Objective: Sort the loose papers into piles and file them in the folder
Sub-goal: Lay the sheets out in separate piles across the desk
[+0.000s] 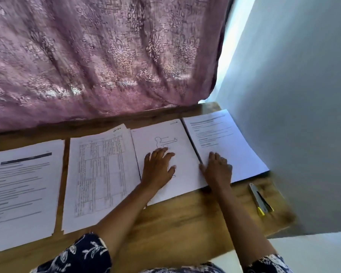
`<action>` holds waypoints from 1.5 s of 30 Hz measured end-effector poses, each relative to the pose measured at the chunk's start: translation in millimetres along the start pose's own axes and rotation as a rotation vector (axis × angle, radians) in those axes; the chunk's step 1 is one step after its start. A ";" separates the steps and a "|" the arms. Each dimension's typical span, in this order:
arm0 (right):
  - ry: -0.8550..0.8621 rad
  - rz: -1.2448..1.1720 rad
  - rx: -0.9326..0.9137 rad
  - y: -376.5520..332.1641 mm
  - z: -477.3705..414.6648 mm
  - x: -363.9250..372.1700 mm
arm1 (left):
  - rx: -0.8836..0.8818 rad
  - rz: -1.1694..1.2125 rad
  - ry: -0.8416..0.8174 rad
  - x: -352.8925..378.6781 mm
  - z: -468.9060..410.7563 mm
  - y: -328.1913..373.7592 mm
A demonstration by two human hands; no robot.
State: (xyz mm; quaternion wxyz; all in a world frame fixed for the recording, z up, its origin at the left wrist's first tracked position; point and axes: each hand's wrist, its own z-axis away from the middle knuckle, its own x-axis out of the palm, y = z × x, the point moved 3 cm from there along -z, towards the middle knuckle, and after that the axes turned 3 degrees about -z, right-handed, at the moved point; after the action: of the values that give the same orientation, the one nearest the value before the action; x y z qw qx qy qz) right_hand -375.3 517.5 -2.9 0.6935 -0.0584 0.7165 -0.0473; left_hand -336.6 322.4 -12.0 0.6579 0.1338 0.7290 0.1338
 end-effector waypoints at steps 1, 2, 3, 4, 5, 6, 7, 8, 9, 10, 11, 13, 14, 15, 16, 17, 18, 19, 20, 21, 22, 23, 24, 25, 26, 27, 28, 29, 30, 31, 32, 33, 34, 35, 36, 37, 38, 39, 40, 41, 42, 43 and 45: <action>-0.038 0.020 -0.031 6.2 -0.6 3.5 | 0.003 -0.012 -0.024 8.6 -5.7 9.4; -0.059 0.033 -0.067 9.5 -0.3 6.1 | 0.004 -0.021 -0.037 15.9 -9.9 16.6; -0.057 0.032 -0.093 11.5 -1.0 6.7 | 0.004 -0.024 -0.038 22.0 -13.8 23.8; -0.057 0.030 -0.113 12.4 -2.8 8.0 | 0.004 -0.021 -0.030 26.4 -17.3 31.0; -0.068 0.033 -0.124 10.7 -5.2 5.7 | -0.001 -0.015 -0.026 29.0 -20.2 36.6; -0.070 0.037 -0.136 10.7 -8.9 3.8 | -0.008 -0.016 -0.027 31.7 -23.8 43.0; -0.068 0.039 -0.156 9.7 -11.5 0.4 | -0.016 -0.026 -0.029 33.7 -27.3 47.9; -0.047 0.041 -0.203 9.1 -13.0 -3.3 | -0.024 -0.043 -0.028 34.8 -30.2 51.9; -0.058 0.059 -0.246 8.5 -13.2 -8.4 | -0.031 -0.058 -0.023 35.9 -32.2 54.5; -0.017 0.059 -0.291 9.5 -13.5 -11.6 | -0.036 -0.071 -0.014 36.2 -32.9 55.2; 0.018 0.029 -0.319 12.1 -15.1 -14.1 | -0.040 -0.081 -0.006 37.5 -33.3 56.0; 0.028 -0.038 -0.320 18.6 -19.7 -21.3 | -0.047 -0.097 0.015 40.1 -32.6 54.4; 0.030 -0.006 -0.317 20.9 -21.0 -24.2 | -0.047 -0.100 0.030 41.0 -33.3 53.5; -0.029 -0.004 -0.298 23.0 -23.4 -26.2 | -0.050 -0.101 0.032 41.0 -34.8 52.8; -0.046 -0.015 -0.296 26.1 -26.3 -26.3 | -0.057 -0.103 0.027 40.6 -36.6 52.7; -0.043 -0.057 -0.250 31.3 -30.3 -24.9 | -0.070 -0.098 0.003 40.4 -38.9 53.3; -0.044 -0.110 -0.237 36.4 -31.7 -25.1 | -0.087 -0.096 -0.024 39.5 -41.0 53.8; -0.045 -0.169 -0.217 40.7 -32.5 -25.6 | -0.101 -0.099 -0.042 38.7 -43.1 54.4; -0.031 -0.212 -0.205 43.5 -32.3 -28.7 | -0.113 -0.104 -0.059 38.1 -44.3 55.1; -0.020 -0.242 -0.192 45.4 -32.6 -30.1 | -0.122 -0.108 -0.078 37.6 -45.2 56.0; -0.021 -0.251 -0.186 47.7 -33.4 -31.0 | -0.126 -0.109 -0.097 37.0 -46.2 56.9; -0.048 -0.255 -0.175 50.3 -33.3 -30.6 | -0.129 -0.110 -0.115 36.3 -46.9 57.4; -0.088 -0.250 -0.171 53.1 -33.4 -30.1 | -0.132 -0.113 -0.130 35.7 -47.4 57.3; -0.134 -0.274 -0.162 56.5 -34.4 -28.2 | -0.132 -0.116 -0.143 35.5 -47.8 56.5; -0.197 -0.316 -0.152 59.6 -35.1 -27.6 | -0.128 -0.118 -0.152 35.4 -47.8 56.0; -0.268 -0.372 -0.131 63.7 -36.8 -25.9 | -0.122 -0.118 -0.158 35.4 -48.2 55.9; -0.331 -0.420 -0.104 67.3 -37.9 -26.6 | -0.117 -0.117 -0.162 35.6 -48.5 55.7; -0.376 -0.458 -0.081 70.5 -39.3 -26.1 | -0.114 -0.119 -0.163 36.1 -48.8 55.1; -0.407 -0.488 -0.065 72.2 -39.9 -27.6 | -0.110 -0.121 -0.156 37.0 -48.8 54.0; -0.427 -0.519 -0.051 73.8 -40.9 -27.5 | -0.104 -0.121 -0.139 38.4 -48.1 52.2; -0.439 -0.541 -0.037 74.2 -41.4 -28.1 | -0.094 -0.116 -0.112 39.8 -46.0 50.3; -0.431 -0.553 -0.031 74.5 -42.3 -27.7 | -0.081 -0.110 -0.079 41.5 -42.6 48.2; -0.416 -0.562 -0.025 74.3 -42.4 -27.9 | -0.065 -0.105 -0.039 43.0 -38.2 47.0; -0.398 -0.565 -0.021 74.4 -42.9 -26.2 | -0.047 -0.102 0.000 45.4 -33.5 45.9; -0.385 -0.566 -0.014 74.6 -42.4 -25.4 | -0.028 -0.105 0.033 47.9 -29.1 45.7; -0.379 -0.574 -0.009 75.1 -41.9 -23.5 | -0.015 -0.115 0.058 50.4 -25.8 45.6; -0.373 -0.589 -0.005 75.3 -41.1 -21.3 | -0.010 -0.130 0.065 51.3 -24.0 46.2; -0.365 -0.612 0.000 76.2 -40.4 -18.3 | -0.007 -0.140 0.074 51.6 -23.7 46.5; -0.356 -0.638 0.010 76.6 -39.1 -16.3 | -0.006 -0.140 0.081 51.5 -24.2 46.6; -0.346 -0.665 0.021 76.9 -37.7 -14.6 | -0.006 -0.137 0.086 52.3 -24.5 45.9; -0.337 -0.692 0.029 76.4 -37.0 -13.1 | -0.001 -0.140 0.090 53.2 -24.2 45.2; -0.332 -0.712 0.034 75.9 -36.7 -12.3 | 0.002 -0.144 0.098 54.8 -24.1 44.3; -0.320 -0.730 0.039 74.2 -36.5 -13.0 | 0.004 -0.138 0.102 57.3 -24.7 42.2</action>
State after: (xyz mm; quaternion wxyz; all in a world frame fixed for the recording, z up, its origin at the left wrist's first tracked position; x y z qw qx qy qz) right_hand -412.8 592.4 0.2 0.7350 -0.3029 0.5304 -0.2945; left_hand -366.0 382.3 -46.8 0.6272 0.0775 0.7693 0.0936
